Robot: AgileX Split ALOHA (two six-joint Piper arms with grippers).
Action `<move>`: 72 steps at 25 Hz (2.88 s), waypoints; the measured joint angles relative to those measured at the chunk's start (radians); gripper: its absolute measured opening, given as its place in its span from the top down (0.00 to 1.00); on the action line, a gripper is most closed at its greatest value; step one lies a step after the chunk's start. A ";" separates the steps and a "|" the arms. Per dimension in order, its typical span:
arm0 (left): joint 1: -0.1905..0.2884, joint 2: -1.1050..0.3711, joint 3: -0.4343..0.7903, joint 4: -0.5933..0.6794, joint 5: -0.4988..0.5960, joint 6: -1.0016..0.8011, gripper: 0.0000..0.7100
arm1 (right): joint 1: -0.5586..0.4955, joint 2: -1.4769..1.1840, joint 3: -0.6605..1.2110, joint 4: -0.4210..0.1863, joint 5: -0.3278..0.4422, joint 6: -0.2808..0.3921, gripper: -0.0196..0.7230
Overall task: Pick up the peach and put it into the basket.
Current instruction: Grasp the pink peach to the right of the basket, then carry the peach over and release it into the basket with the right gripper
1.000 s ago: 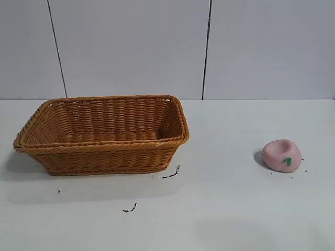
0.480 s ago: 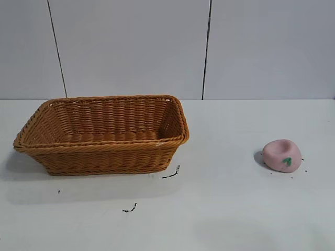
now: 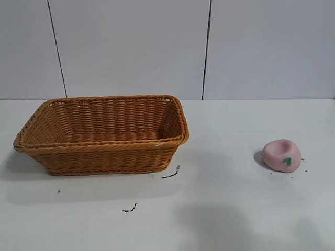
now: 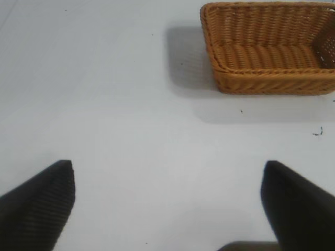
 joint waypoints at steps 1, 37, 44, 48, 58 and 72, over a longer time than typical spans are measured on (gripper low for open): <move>0.000 0.000 0.000 0.000 0.000 0.000 0.02 | 0.000 0.077 -0.037 0.003 0.000 0.000 0.15; 0.000 0.000 0.000 0.000 0.000 0.000 0.02 | 0.143 1.279 -0.569 -0.046 -0.122 0.015 0.15; 0.000 0.000 0.000 0.000 0.000 0.000 0.02 | 0.143 1.324 -0.569 -0.046 -0.145 0.015 0.15; 0.000 0.000 0.000 0.000 0.000 0.000 0.02 | 0.143 1.324 -0.569 -0.046 -0.138 0.016 0.25; 0.000 0.000 0.000 0.000 0.000 0.000 0.02 | 0.143 1.279 -0.615 -0.085 -0.046 0.018 0.99; 0.000 0.000 0.000 0.000 0.000 0.000 0.02 | 0.143 1.093 -1.020 0.054 0.237 0.018 0.99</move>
